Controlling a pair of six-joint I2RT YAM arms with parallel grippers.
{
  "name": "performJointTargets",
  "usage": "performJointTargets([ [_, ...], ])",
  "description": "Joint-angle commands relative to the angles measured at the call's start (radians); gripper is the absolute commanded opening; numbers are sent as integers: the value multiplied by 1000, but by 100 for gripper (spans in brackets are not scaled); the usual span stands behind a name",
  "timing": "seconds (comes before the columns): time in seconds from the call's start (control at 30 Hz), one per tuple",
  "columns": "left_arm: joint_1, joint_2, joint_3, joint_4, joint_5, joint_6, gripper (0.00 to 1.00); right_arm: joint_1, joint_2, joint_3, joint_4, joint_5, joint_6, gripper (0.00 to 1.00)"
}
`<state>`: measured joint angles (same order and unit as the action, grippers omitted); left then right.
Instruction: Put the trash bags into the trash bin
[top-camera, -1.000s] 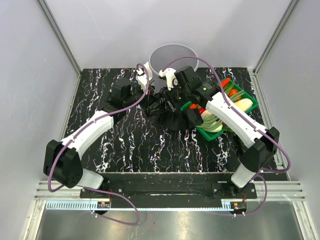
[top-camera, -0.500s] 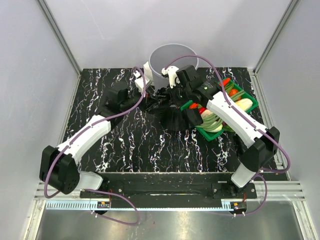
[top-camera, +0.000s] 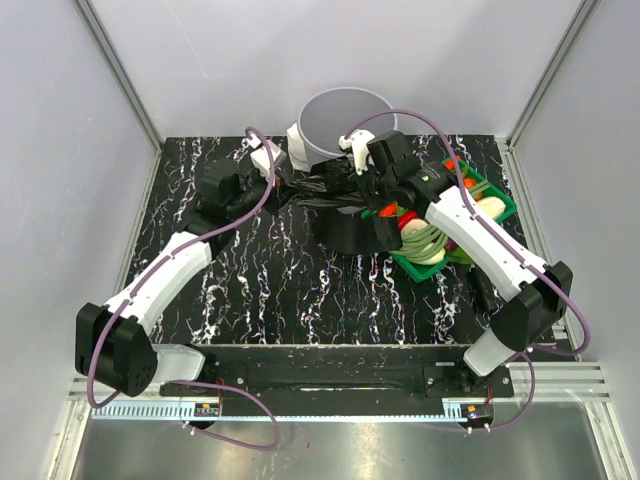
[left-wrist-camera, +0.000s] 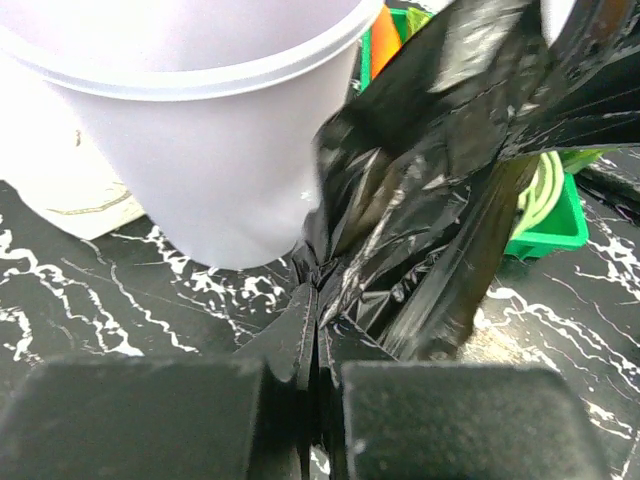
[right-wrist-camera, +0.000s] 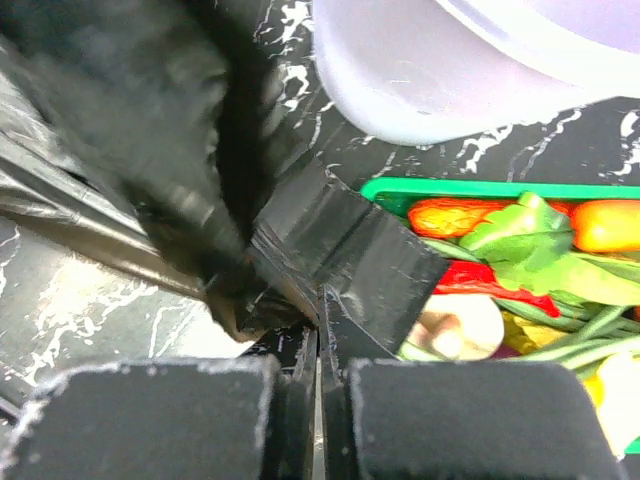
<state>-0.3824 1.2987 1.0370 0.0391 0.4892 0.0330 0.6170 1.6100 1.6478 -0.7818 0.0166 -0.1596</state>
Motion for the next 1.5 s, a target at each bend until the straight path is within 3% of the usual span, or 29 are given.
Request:
performJointTargets([
  [0.0, 45, -62, 1, 27, -50, 8, 0, -22, -51, 0, 9, 114, -31, 0],
  [0.6, 227, -121, 69, -38, 52, -27, 0, -89, -116, -20, -36, 174, -50, 0],
  [0.67, 232, -122, 66, -38, 89, -27, 4, -91, -128, -22, -34, 155, -51, 0],
  [0.8, 235, -119, 44, -15, 192, -30, 29, -91, -143, -22, -46, 97, -63, 0],
  [0.9, 234, -99, 38, 36, 320, -100, 59, -91, -141, -10, -60, 16, -64, 0],
  [1.13, 215, -41, 98, 93, 457, -171, 99, -91, -125, 23, -102, -107, -70, 0],
  [1.3, 136, 32, 133, 7, 457, 6, 99, -91, -130, 23, -103, -147, -80, 0],
  [1.47, 82, 157, 181, -31, 522, 91, 99, -91, -127, 40, -120, -196, -87, 0],
])
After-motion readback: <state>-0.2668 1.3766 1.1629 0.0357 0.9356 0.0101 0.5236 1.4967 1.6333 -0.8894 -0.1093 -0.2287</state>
